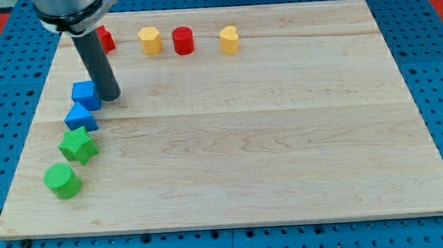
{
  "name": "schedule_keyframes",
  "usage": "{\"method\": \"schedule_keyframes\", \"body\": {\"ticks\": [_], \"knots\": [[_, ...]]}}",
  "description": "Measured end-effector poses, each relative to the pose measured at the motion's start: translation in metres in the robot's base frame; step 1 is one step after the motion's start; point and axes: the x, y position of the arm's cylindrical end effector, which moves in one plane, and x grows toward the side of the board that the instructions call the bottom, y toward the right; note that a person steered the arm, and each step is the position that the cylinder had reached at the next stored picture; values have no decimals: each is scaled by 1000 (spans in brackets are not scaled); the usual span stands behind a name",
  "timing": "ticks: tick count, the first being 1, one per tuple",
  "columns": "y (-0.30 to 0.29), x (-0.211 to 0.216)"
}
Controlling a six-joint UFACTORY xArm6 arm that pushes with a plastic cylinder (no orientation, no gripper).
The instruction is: Keep the arm in between the red star and the yellow hexagon
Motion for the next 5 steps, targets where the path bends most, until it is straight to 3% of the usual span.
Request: {"method": "schedule_keyframes", "body": {"ticks": [2,5], "knots": [[16,-68],[4,-123]]}}
